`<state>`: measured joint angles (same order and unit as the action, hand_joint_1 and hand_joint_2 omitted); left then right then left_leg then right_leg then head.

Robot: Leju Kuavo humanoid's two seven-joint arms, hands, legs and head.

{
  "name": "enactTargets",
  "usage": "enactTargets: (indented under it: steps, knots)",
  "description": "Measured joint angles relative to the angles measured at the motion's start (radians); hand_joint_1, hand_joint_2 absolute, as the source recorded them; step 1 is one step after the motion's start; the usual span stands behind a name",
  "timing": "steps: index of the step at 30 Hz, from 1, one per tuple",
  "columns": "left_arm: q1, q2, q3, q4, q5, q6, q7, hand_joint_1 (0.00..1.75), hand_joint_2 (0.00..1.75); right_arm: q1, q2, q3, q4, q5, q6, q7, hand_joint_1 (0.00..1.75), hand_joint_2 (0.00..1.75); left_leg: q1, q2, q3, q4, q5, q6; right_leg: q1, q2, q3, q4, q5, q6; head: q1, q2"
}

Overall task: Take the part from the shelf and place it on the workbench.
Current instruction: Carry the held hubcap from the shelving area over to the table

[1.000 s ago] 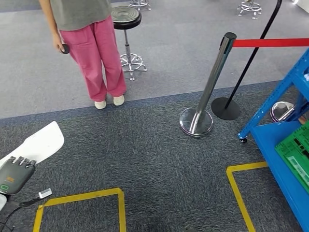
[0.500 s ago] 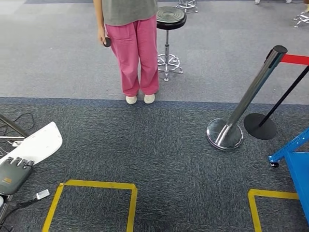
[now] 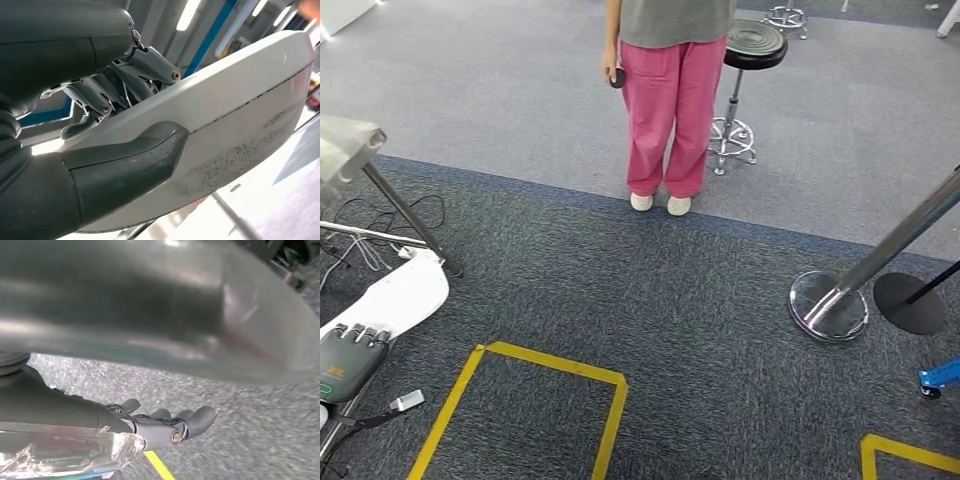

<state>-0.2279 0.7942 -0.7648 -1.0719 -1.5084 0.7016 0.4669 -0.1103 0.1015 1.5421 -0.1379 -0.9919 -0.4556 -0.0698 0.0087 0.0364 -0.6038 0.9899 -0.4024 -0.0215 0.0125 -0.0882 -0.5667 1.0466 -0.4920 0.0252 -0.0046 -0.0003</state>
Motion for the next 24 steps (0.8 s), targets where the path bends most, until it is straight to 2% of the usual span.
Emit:
enactTargets:
  steps: [2,3,4,5,6,7,8,10,11,12,13,14,15,16,17,18,19,20,21,22,23,24]
  knots:
    - [-0.007,-0.004,0.000,0.000,0.000,0.000,0.000,1.75,1.75,-0.001,0.000,0.000,0.000,0.000,0.000,-0.001,0.00,0.00,0.004,-0.024,0.001,-0.001,0.002,0.011,-0.004,0.061,-0.046,0.097,-0.050,0.008,0.003,0.000]
    - [-0.010,-0.007,0.000,0.000,0.000,0.000,0.000,1.75,1.75,0.000,0.000,0.000,0.000,-0.001,0.000,-0.001,0.00,0.00,0.003,-0.037,0.000,-0.001,0.002,0.015,-0.005,0.078,-0.081,0.169,-0.080,0.008,0.005,0.000]
    - [-0.012,-0.010,-0.001,0.000,0.000,0.000,0.000,1.75,1.75,0.001,0.000,0.000,0.000,-0.001,0.000,-0.001,0.00,0.00,0.003,-0.052,0.000,-0.001,0.002,0.016,-0.005,0.085,-0.117,0.234,-0.102,0.008,0.005,0.000]
    - [-0.012,-0.013,-0.001,0.001,0.000,0.000,0.000,1.75,1.75,0.002,0.000,0.000,0.000,-0.001,0.000,-0.001,0.00,0.00,0.002,-0.067,0.000,0.000,0.002,0.017,-0.004,0.087,-0.141,0.272,-0.108,0.006,0.005,0.000]
    - [-0.011,-0.014,-0.002,0.001,0.000,0.000,0.000,1.75,1.75,0.003,0.000,0.000,0.000,-0.001,0.000,-0.001,0.00,0.00,0.002,-0.082,0.001,0.000,0.001,0.017,-0.005,0.088,-0.149,0.273,-0.094,0.005,0.005,0.000]
    - [-0.012,-0.015,-0.002,0.001,0.000,0.000,0.000,1.75,1.75,0.003,0.000,0.000,0.000,-0.001,0.000,-0.001,0.00,0.00,0.003,-0.097,0.001,0.000,0.001,0.016,-0.005,0.092,-0.137,0.235,-0.063,0.002,0.005,0.000]
    - [-0.012,-0.015,-0.002,0.002,0.000,0.000,0.000,1.75,1.75,0.003,0.000,0.000,0.000,-0.001,0.000,-0.001,0.00,0.00,0.004,-0.111,0.002,0.001,0.001,0.015,-0.007,0.104,-0.110,0.169,-0.023,0.000,0.005,0.000]
    - [-0.013,-0.016,-0.002,0.002,0.000,0.000,0.000,1.75,1.75,0.001,0.000,0.000,0.000,-0.001,0.000,-0.001,0.00,0.00,0.005,-0.138,0.001,0.004,0.000,0.008,-0.013,0.150,-0.051,0.040,0.030,-0.001,0.004,0.000]
    - [-0.013,-0.016,-0.002,0.002,0.000,0.000,0.000,1.75,1.75,0.001,0.000,0.000,0.000,-0.001,0.000,-0.001,0.00,0.00,0.006,-0.149,-0.002,0.004,0.002,0.002,-0.015,0.166,-0.034,0.006,0.039,-0.002,0.004,0.000]
    - [-0.012,-0.015,-0.002,0.003,0.000,0.000,0.001,1.75,1.75,0.000,0.000,0.000,0.000,-0.001,0.000,-0.001,0.00,0.00,0.007,-0.161,-0.005,0.003,0.004,-0.005,-0.015,0.172,-0.026,-0.006,0.039,-0.004,0.004,0.000]
    - [-0.011,-0.014,-0.002,0.003,0.000,0.000,0.001,1.75,1.75,0.000,0.000,0.000,0.000,-0.002,0.000,-0.001,0.00,0.00,0.010,-0.172,-0.008,0.000,0.008,-0.011,-0.014,0.159,-0.024,-0.008,0.041,-0.010,0.003,0.000]
    - [-0.008,-0.013,-0.002,0.004,0.000,0.000,0.001,1.75,1.75,-0.001,0.000,0.000,0.000,-0.002,0.000,-0.001,0.00,0.00,0.011,-0.169,-0.010,-0.001,0.009,-0.016,-0.013,0.148,-0.023,-0.010,0.043,-0.016,0.004,0.000]
    - [-0.006,-0.012,-0.002,0.004,0.000,0.000,0.001,1.75,1.75,-0.001,0.000,0.000,0.000,-0.002,0.000,-0.001,0.00,0.00,0.009,-0.151,-0.014,0.005,0.005,-0.020,-0.014,0.137,-0.022,-0.013,0.046,-0.023,0.002,0.000]
    - [-0.007,-0.011,-0.002,0.005,0.000,0.000,0.001,1.75,1.75,-0.002,0.000,0.000,0.000,-0.002,0.000,-0.001,0.00,0.00,0.007,-0.121,-0.027,0.030,-0.013,-0.024,-0.014,0.125,-0.021,-0.016,0.047,-0.028,-0.001,0.000]
    - [-0.008,-0.012,-0.002,0.005,0.000,0.000,0.002,1.75,1.75,-0.001,0.000,0.000,0.000,-0.002,-0.001,-0.002,0.00,0.00,0.005,-0.087,-0.048,0.075,-0.039,-0.027,-0.014,0.112,-0.021,-0.017,0.048,-0.032,-0.003,0.000]
    - [-0.011,-0.013,-0.002,0.005,0.000,0.000,0.002,1.75,1.75,0.000,0.000,0.000,0.000,-0.002,-0.001,-0.002,0.00,0.00,0.003,-0.063,-0.079,0.141,-0.073,-0.029,-0.012,0.099,-0.021,-0.018,0.047,-0.035,-0.005,0.000]
    - [-0.011,-0.015,-0.002,0.005,0.000,0.000,0.002,1.75,1.75,0.002,0.000,0.000,0.000,-0.003,-0.001,-0.002,0.00,0.00,0.004,-0.052,-0.113,0.212,-0.104,-0.032,-0.011,0.085,-0.021,-0.018,0.045,-0.037,-0.005,0.000]
    - [-0.009,-0.016,-0.002,0.005,0.000,0.000,0.002,1.75,1.75,0.004,0.000,0.000,0.000,-0.003,-0.001,-0.002,0.00,0.00,0.004,-0.048,-0.137,0.264,-0.121,-0.033,-0.010,0.071,-0.021,-0.018,0.044,-0.038,-0.005,0.000]
    - [-0.007,-0.017,-0.002,0.006,0.000,0.000,0.002,1.75,1.75,0.005,0.000,0.000,0.000,-0.003,-0.001,-0.002,0.00,0.00,0.004,-0.047,-0.145,0.284,-0.119,-0.033,-0.010,0.057,-0.020,-0.018,0.043,-0.038,-0.005,0.000]
    - [-0.005,-0.017,-0.002,0.006,0.000,0.000,0.002,1.75,1.75,0.005,0.000,0.000,0.000,-0.003,0.000,-0.003,0.00,0.00,0.004,-0.044,-0.133,0.261,-0.098,-0.033,-0.010,0.044,-0.019,-0.018,0.041,-0.037,-0.005,0.000]
    - [-0.005,-0.016,-0.002,0.006,0.000,0.000,0.002,1.75,1.75,0.004,0.000,0.000,0.000,-0.003,0.000,-0.003,0.00,0.00,0.004,-0.033,-0.101,0.203,-0.064,-0.032,-0.010,0.030,-0.017,-0.018,0.039,-0.036,-0.005,0.000]
    - [-0.006,-0.016,-0.001,0.006,0.000,0.000,0.002,1.75,1.75,0.004,0.000,0.000,0.000,-0.003,0.000,-0.003,0.00,0.00,0.001,-0.004,-0.060,0.129,-0.033,-0.030,-0.008,0.018,-0.013,-0.018,0.037,-0.033,-0.006,0.000]
